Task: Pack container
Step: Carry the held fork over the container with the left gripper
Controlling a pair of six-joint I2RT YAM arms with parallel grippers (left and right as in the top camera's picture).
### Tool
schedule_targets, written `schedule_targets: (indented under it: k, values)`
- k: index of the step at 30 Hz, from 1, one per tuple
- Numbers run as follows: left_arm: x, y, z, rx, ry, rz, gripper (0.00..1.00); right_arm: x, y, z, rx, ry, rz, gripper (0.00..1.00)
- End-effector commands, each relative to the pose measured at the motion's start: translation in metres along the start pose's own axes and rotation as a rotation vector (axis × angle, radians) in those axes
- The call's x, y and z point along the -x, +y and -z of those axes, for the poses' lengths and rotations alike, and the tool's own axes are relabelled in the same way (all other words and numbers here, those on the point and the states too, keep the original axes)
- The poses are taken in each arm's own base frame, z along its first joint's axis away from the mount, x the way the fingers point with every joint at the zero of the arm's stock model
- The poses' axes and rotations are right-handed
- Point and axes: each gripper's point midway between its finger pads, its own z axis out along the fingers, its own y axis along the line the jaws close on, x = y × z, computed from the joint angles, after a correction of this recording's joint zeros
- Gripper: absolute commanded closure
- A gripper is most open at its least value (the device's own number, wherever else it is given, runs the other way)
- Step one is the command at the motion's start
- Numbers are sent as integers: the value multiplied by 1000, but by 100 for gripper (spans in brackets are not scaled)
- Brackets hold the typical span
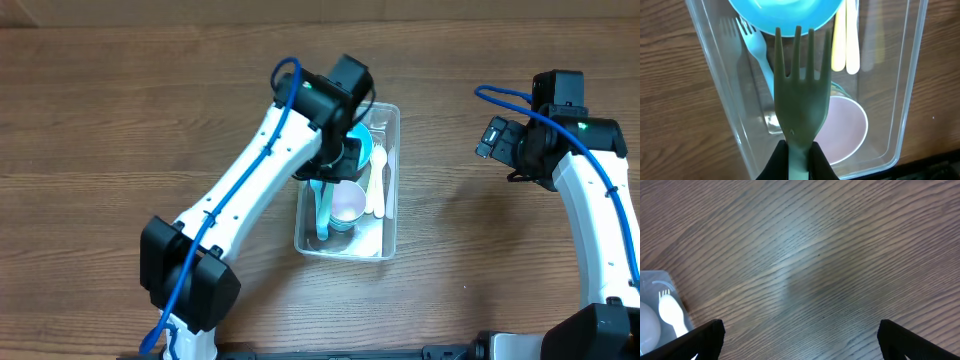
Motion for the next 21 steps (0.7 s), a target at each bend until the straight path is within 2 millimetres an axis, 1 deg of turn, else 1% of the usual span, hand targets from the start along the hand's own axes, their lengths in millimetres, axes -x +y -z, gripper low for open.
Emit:
schedule_targets:
  k: [1,6,8,16,18,21]
  values:
    - [6,5,2,58,-37,67,95,9,1,13,11,-47,-2,0]
    - [9,14,2,90,-51,91,94,9,1,13,11,-47,-2,0]
    - [11,18,3,109,-62,103,91,9,1,13,11,-47,-2,0]
    - [13,32,2,148,-67,146,91,9,1,13,11,-47,-2,0]
    - [11,35,-2,157,-55,159,91,9,1,13,11,-47,-2,0]
    - [2,38,-18,161,-14,175,92,9,1,13,11,-47,-2,0]
